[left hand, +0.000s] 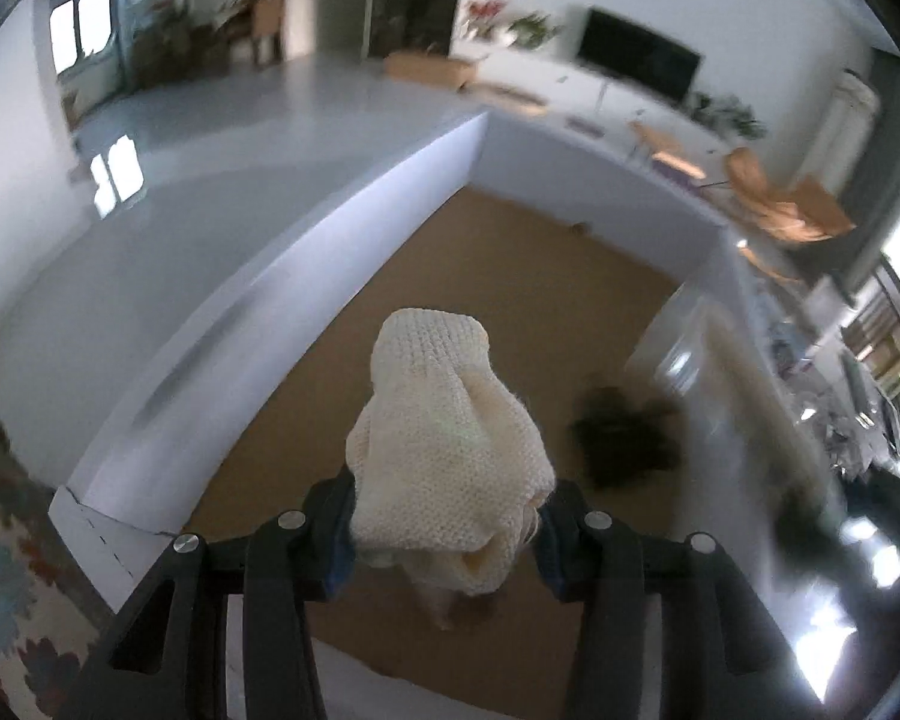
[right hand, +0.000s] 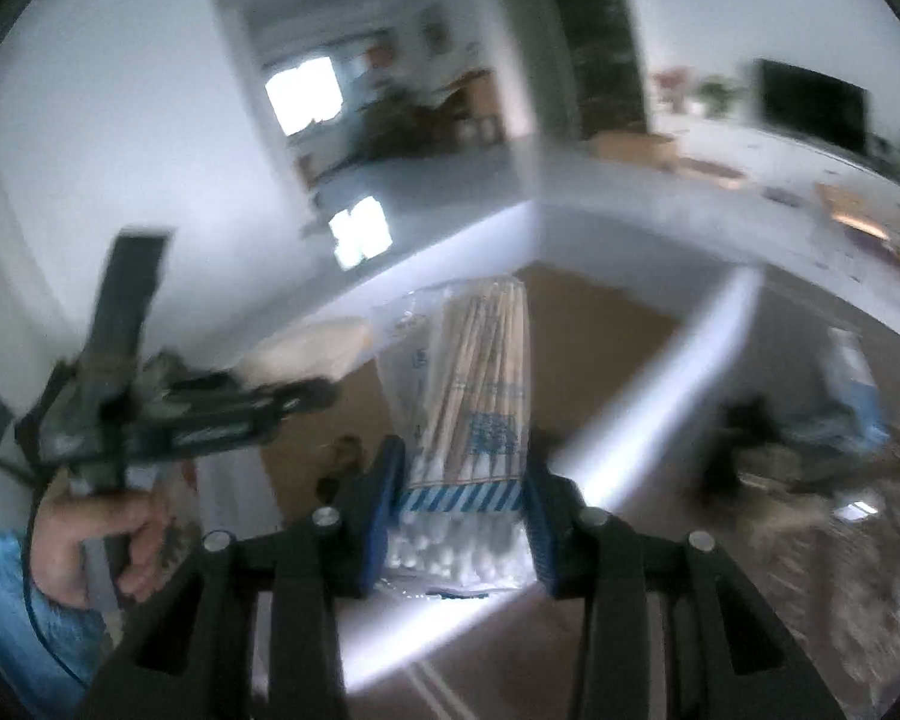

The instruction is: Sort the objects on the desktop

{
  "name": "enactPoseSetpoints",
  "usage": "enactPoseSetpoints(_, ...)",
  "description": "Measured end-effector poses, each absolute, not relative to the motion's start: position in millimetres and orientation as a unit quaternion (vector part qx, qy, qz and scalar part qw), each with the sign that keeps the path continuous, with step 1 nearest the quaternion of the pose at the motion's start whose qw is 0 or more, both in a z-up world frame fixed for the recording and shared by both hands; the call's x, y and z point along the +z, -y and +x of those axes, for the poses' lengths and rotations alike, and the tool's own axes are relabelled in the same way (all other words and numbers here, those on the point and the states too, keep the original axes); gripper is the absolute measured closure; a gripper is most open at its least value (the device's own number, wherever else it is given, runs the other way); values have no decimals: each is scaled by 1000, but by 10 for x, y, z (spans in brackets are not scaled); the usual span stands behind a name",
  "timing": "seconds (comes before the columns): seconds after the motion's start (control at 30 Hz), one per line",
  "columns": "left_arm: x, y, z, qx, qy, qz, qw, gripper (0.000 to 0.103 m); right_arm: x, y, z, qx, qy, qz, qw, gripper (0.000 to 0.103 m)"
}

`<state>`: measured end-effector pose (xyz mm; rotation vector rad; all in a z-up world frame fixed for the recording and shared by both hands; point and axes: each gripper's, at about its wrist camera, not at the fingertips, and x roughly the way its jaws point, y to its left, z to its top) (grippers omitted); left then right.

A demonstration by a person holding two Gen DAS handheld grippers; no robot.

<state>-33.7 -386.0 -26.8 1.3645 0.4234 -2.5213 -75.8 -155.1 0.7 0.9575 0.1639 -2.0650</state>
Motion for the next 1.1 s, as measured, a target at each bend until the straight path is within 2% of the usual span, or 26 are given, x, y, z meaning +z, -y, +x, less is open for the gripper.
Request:
enactPoseSetpoints(0.13, -578, 4002, -405, -823, -136, 532, 142, 50, -385, 2059, -690, -793, -123, 418, 425, 61)
enactPoseSetpoints(0.2, -610, 3981, -388, -814, -129, 545, 156, 47, -501, 2172, -641, -782, -137, 433, 426, 45)
enactPoseSetpoints(0.27, -562, 3962, -333, -816, -132, 537, 165, 35, -497, 2189, -558, -777, -138, 426, 442, 13)
enactPoseSetpoints(0.3, -533, 3942, -304, -821, -132, 529, 166, 30, -473, 2156, -524, -774, -130, 425, 451, 9)
enactPoseSetpoints(0.5, -267, 3484, -158, -853, -112, 489, 144, 28, -257, 1491, -382, -816, -91, 374, 431, 7)
enactPoseSetpoints(0.57, -90, 3195, -113, -871, -99, 466, 118, 28, -196, 1136, -350, -841, -86, 345, 408, 3)
enactPoseSetpoints(0.7, 214, 2453, -143, -904, -75, 419, 47, 27, -257, 367, -315, -886, -103, 310, 328, 0)
enactPoseSetpoints(0.77, 319, 2015, -112, -915, -61, 398, 3, 20, -385, 0, -388, -898, -120, 320, 277, 0)
enactPoseSetpoints(0.83, 349, 1609, -83, -922, -42, 383, -27, 6, -557, -372, -475, -902, -133, 344, 227, 0)
enactPoseSetpoints(0.93, 240, 1015, -123, -923, -5, 379, -62, 2, -741, -943, -548, -905, -119, 373, 168, 0)
enactPoseSetpoints(1.1, -432, 388, -386, -896, 35, 435, -77, 2, -986, -1654, -612, -902, -97, 410, 98, 0)
